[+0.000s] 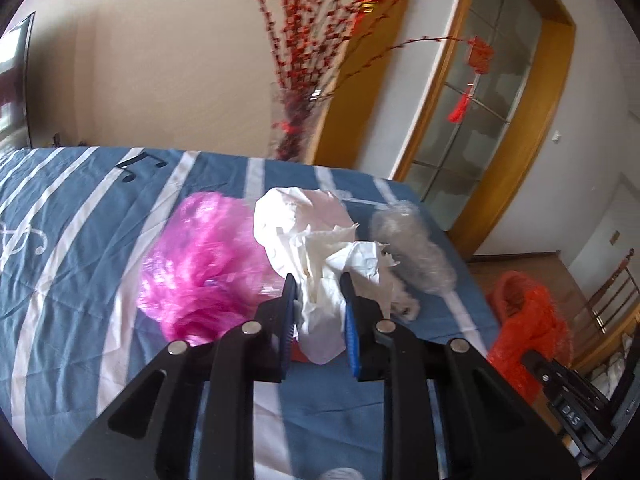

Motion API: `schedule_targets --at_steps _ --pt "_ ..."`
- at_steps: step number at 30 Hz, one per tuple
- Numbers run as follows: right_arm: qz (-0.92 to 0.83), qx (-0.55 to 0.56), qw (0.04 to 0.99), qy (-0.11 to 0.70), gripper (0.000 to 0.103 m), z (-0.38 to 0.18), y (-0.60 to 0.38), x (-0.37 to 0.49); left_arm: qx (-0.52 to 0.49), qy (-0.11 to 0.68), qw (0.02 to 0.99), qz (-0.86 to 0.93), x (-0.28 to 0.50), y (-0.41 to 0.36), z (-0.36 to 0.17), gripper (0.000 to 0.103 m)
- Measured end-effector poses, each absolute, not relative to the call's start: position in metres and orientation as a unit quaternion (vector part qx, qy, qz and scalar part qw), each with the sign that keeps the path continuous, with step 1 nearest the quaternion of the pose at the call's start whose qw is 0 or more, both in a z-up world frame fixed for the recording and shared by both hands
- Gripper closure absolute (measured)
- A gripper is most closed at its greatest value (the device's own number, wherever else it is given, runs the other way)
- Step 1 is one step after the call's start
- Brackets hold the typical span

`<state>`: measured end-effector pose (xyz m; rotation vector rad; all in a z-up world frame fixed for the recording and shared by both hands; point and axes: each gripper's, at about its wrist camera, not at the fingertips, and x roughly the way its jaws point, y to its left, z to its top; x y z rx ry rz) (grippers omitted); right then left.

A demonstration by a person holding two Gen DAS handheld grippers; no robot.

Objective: Collect trash
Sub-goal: 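Grasp the large red bag with the right gripper while the left gripper grasps the white bag, then carry both bags over the red basket and open both grippers to drop them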

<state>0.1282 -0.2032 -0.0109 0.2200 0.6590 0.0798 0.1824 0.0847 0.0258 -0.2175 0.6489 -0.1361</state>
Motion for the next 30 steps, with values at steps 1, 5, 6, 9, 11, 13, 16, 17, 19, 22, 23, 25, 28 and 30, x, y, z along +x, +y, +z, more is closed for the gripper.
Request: schedule_targets --at_steps 1,5,6,9,11,13,16,17,19,22,23,25,28,30 --pt "0.033 0.107 0.941 0.319 0.079 -0.009 -0.208 0.126 -0.104 0.317 0.940 -0.075 0.181 0.077 0.028 0.081" --pt "0.014 0.109 0.945 0.308 0.079 -0.004 -0.223 0.121 -0.092 0.317 0.938 -0.108 0.179 0.047 0.033 0.081" --pt "0.008 0.110 0.946 0.305 0.079 -0.003 -0.228 0.120 -0.088 0.319 0.936 -0.120 0.179 0.037 0.033 0.081" --pt "-0.009 0.112 0.948 0.298 0.079 0.000 -0.242 0.115 -0.083 0.324 0.931 -0.146 0.181 0.012 0.032 0.081" --pt "-0.018 0.112 0.949 0.294 0.079 0.002 -0.250 0.112 -0.079 0.328 0.927 -0.165 0.184 -0.006 0.031 0.081" --pt "-0.030 0.111 0.950 0.290 0.079 0.004 -0.260 0.109 -0.076 0.332 0.922 -0.186 0.187 -0.026 0.029 0.081" --pt "-0.051 0.113 0.951 0.284 0.079 0.006 -0.278 0.105 -0.072 0.339 0.915 -0.209 0.190 -0.050 0.025 0.081" --pt "-0.056 0.115 0.950 0.283 0.079 0.005 -0.283 0.105 -0.070 0.341 0.912 -0.216 0.192 -0.058 0.024 0.081" --pt "-0.067 0.121 0.950 0.282 0.079 0.005 -0.294 0.103 -0.066 0.346 0.907 -0.232 0.194 -0.076 0.020 0.081" --pt "-0.081 0.128 0.948 0.280 0.079 0.004 -0.309 0.101 -0.064 0.354 0.899 -0.249 0.198 -0.096 0.016 0.081" --pt "-0.085 0.130 0.947 0.280 0.079 0.003 -0.313 0.101 -0.062 0.357 0.897 -0.255 0.199 -0.103 0.014 0.081" --pt "-0.092 0.135 0.946 0.279 0.079 0.002 -0.323 0.101 -0.058 0.361 0.892 -0.265 0.202 -0.116 0.011 0.081" --pt "-0.103 0.142 0.944 0.278 0.079 -0.001 -0.335 0.100 -0.054 0.366 0.887 -0.277 0.205 -0.131 0.006 0.081" --pt "-0.109 0.146 0.943 0.277 0.079 -0.003 -0.342 0.099 -0.051 0.368 0.884 -0.284 0.206 -0.141 0.004 0.081"
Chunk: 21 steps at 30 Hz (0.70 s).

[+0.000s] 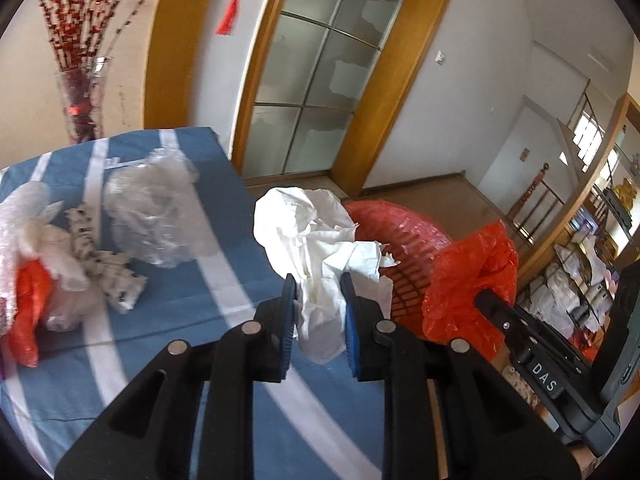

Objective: Collect trash
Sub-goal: 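Carry both bags over the red basket and open both grippers to drop them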

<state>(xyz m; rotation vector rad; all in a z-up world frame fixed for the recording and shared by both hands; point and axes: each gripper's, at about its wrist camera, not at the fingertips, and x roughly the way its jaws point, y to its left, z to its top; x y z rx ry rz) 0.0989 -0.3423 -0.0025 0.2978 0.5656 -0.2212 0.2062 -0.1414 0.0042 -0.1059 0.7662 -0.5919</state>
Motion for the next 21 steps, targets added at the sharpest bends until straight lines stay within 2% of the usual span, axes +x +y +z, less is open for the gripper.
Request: schedule_targets --at_steps 21 --pt "-0.181 0.184 0.934 0.247 0.079 -0.008 -0.419 0.104 -0.025 0.386 0.853 -0.350 0.229 -0.234 -0.013 0.081"
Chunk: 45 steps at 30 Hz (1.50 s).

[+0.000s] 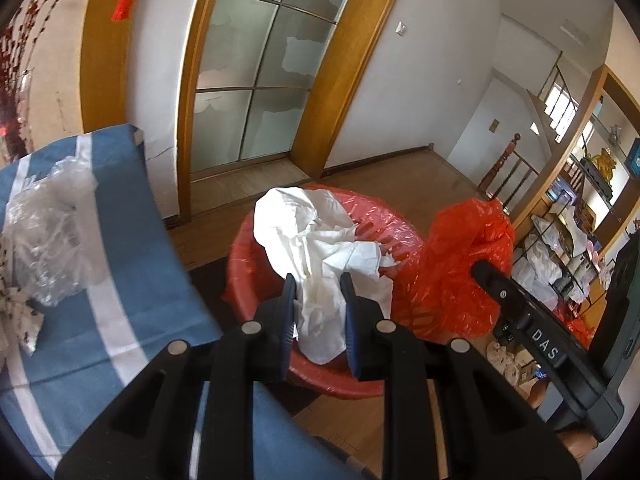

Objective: Collect trash
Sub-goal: 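Carry both bags over the red basket and open both grippers to drop them, then grasp the pink bag with the left gripper while the right gripper grasps the clear plastic bag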

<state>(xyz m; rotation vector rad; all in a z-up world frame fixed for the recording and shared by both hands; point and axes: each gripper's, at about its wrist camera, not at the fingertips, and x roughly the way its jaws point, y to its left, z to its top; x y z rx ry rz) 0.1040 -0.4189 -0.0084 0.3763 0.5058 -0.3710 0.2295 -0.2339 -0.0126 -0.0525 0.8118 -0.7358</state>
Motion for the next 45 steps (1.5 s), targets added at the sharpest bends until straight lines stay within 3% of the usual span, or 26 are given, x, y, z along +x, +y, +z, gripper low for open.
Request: schedule_targets --at_steps 7,10,12,18,33,45 --pt "-0.180 0.199 0.932 0.243 0.078 -0.013 -0.433 0.114 -0.027 0.403 0.845 -0.351 0.240 -0.252 -0.027 0.079" --pt "-0.173 0.204 0.930 0.251 0.071 -0.019 -0.435 0.119 -0.024 0.414 0.841 -0.347 0.246 -0.256 -0.036 0.072" --pt "-0.177 0.204 0.928 0.257 0.059 -0.023 -0.436 0.121 -0.022 0.423 0.839 -0.342 0.249 -0.257 -0.042 0.066" --pt "-0.184 0.213 0.921 0.270 0.047 -0.033 -0.439 0.113 -0.026 0.431 0.842 -0.323 0.251 -0.244 -0.049 0.054" --pt "-0.164 0.170 0.934 0.267 0.046 -0.015 -0.409 0.103 -0.018 0.404 0.877 -0.259 0.231 -0.175 -0.033 0.044" --pt "-0.105 0.138 0.945 0.276 0.046 -0.005 -0.353 0.109 -0.015 0.361 0.919 -0.158 0.201 -0.061 -0.011 0.040"
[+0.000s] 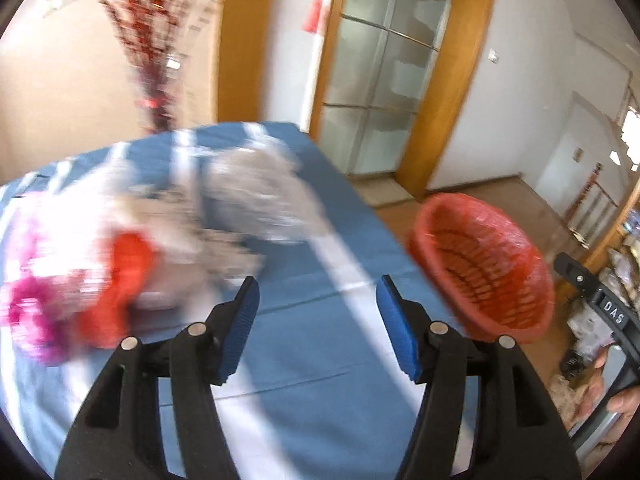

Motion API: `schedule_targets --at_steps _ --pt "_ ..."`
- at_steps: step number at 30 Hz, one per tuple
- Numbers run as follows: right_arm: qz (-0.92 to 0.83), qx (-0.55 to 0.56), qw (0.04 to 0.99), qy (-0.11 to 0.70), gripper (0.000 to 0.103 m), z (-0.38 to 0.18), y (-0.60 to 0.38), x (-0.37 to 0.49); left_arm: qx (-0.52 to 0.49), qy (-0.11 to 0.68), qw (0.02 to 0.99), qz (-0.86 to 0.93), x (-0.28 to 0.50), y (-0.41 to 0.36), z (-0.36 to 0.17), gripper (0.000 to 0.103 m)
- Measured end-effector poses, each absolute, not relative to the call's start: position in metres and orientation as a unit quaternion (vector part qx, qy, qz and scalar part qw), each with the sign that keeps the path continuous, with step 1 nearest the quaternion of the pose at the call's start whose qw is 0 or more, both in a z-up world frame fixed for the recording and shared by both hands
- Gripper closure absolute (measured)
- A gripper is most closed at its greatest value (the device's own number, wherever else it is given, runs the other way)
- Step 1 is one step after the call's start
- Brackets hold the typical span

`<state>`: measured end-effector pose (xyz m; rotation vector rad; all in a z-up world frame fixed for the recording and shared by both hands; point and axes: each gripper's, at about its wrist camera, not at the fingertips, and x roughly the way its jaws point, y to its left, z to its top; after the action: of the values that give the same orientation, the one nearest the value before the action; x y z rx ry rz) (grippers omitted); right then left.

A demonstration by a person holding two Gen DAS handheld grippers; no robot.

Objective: Collect trash
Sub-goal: 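Grasp the pink bag with the left gripper while the right gripper grasps the clear plastic bag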

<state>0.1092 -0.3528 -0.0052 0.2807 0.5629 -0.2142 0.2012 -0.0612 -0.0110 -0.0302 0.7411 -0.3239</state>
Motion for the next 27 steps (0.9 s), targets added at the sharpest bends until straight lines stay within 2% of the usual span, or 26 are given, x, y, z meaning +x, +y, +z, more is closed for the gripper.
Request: schedule_targets --at_steps 6,11,21,24,27 --pt "-0.074 0.119 0.948 0.286 0.046 -0.008 -0.322 0.115 -0.008 0.323 0.945 -0.049 0.182 0.028 0.003 0.031" --pt "-0.051 0.109 0.947 0.298 0.046 -0.013 -0.300 0.121 -0.047 0.338 0.939 0.038 0.189 0.103 -0.005 0.030" --pt "-0.031 0.085 0.946 0.311 0.046 -0.015 -0.269 0.125 -0.095 0.383 0.917 0.065 0.209 0.147 -0.042 0.030" --pt "-0.025 0.080 0.946 0.314 0.046 -0.016 -0.261 0.129 -0.113 0.398 0.908 0.061 0.210 0.154 -0.051 0.032" --pt "-0.014 0.073 0.946 0.316 0.046 -0.016 -0.249 0.132 -0.140 0.409 0.900 0.057 0.210 0.164 -0.061 0.042"
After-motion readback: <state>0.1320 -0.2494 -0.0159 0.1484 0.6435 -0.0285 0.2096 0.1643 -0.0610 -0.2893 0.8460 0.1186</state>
